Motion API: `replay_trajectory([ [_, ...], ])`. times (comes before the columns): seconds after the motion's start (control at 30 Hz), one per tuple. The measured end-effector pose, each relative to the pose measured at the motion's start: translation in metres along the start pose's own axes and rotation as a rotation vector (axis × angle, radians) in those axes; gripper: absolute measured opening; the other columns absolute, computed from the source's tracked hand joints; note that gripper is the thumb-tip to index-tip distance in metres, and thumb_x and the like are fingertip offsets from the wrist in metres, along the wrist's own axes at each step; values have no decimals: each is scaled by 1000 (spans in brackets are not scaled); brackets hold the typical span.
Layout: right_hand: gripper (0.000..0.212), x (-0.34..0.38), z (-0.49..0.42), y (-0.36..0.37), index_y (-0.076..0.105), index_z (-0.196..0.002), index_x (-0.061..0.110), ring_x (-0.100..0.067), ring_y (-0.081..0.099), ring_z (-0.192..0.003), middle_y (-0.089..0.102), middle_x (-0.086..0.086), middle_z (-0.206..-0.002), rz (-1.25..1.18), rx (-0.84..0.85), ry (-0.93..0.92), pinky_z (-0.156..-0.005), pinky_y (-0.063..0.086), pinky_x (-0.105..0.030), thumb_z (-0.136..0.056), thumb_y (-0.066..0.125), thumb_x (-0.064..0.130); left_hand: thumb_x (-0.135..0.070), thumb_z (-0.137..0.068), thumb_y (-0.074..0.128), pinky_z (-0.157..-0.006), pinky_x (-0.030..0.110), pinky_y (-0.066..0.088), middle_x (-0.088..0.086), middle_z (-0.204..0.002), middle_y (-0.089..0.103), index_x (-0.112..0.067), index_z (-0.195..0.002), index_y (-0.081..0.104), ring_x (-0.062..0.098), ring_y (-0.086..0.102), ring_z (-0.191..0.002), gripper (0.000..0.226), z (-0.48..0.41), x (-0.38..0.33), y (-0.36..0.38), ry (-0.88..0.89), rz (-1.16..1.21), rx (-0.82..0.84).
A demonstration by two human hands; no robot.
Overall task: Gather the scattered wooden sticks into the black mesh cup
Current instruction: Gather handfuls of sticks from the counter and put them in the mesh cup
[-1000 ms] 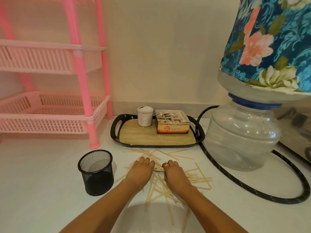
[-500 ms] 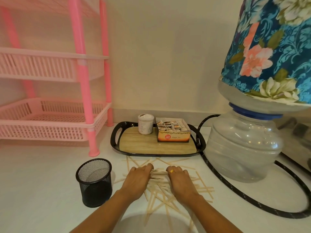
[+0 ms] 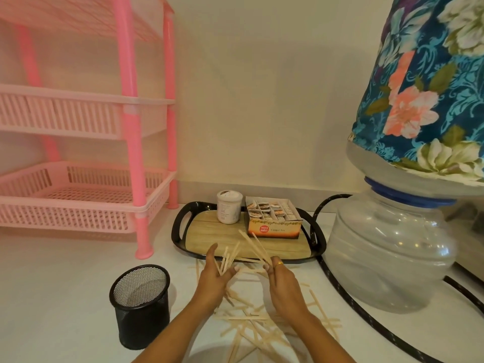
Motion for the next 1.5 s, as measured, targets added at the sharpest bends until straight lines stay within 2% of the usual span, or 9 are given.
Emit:
replay_trajectory([
  [0.27, 24, 5, 10, 8, 50, -114, 5, -28, 58, -83, 61, -10, -93, -181, -32, 135, -69, 42, -32, -99, 33, 12, -5, -94, 46, -48, 25, 43, 7, -83, 62, -29, -144, 14, 11, 58, -55, 64, 12, 13, 5, -148, 362, -144],
  [0.43, 22, 7, 17, 14, 48, -113, 6, -16, 52, -68, 56, -6, -86, -321, -60, 205, -55, 35, -24, -98, 32, 10, -1, -92, 49, -67, 30, 45, 14, -105, 61, -41, -144, -4, 16, 54, -70, 84, 17, 2, 17, -154, 503, -124],
  [0.57, 29, 15, 20, 33, 46, -121, 9, -19, 55, -81, 58, -6, -93, -311, 29, 197, -66, 41, -25, -97, 30, 9, -23, -94, 48, -101, 48, 42, 20, -128, 55, -30, -146, 14, 32, 57, -110, 63, 16, -9, 33, -203, 784, -144],
  [0.7, 27, 15, 25, 42, 48, -118, 12, -24, 58, -101, 62, -8, -112, -286, 105, 221, -83, 46, -30, -97, 30, 9, -61, -86, 35, -74, 38, 48, 16, -82, 65, -8, -112, 60, 26, 62, -73, 64, 16, -8, 44, -309, 901, -66],
  [0.8, 25, 13, 26, 42, 51, -113, 12, -26, 59, -101, 63, -11, -112, -307, 123, 279, -86, 47, -35, -97, 32, 15, -68, -83, 28, -70, 38, 47, 12, -86, 70, -25, -92, 56, 25, 63, -80, 52, 16, -2, 44, -312, 957, -106],
  [0.93, 31, 13, 25, 40, 50, -118, 12, -31, 56, -108, 61, -12, -119, -231, 137, 323, -88, 43, -37, -96, 31, 20, -70, -76, 36, -67, 37, 47, 2, -62, 73, -18, -86, 64, 21, 66, -68, 60, 19, 5, 55, -330, 834, -15],
  [1.13, 41, 15, 24, 33, 43, -134, 22, -27, 53, -119, 57, -7, -131, -135, 142, 369, -96, 41, -35, -97, 29, 29, -74, -61, 36, -80, 37, 47, 7, -94, 71, -19, -103, 64, 20, 66, -82, 75, 23, 0, 56, -276, 913, 42],
  [1.33, 42, 18, 23, 38, 47, -131, 22, -26, 57, -114, 60, -7, -127, -83, 215, 329, -95, 47, -35, -96, 31, 38, -24, -79, 65, -74, 36, 50, 16, -85, 64, -1, -112, 57, 28, 63, -84, 40, 29, 7, 55, -333, 745, -43],
  [1.5, 36, 23, 24, 40, 55, -124, 21, -20, 59, -105, 63, -4, -118, -59, 255, 211, -81, 42, -28, -90, 43, 29, -6, -95, 43, -68, 32, 55, 10, -78, 65, -5, -103, 61, 19, 66, -69, 20, 24, 22, 44, -402, 825, -145],
])
Point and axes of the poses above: each hand's wrist, its own z-axis away from the middle knuckle, its own y-axis out of the palm, x = y × z, the point moved 8 cm from there along -z, towards the middle knuckle
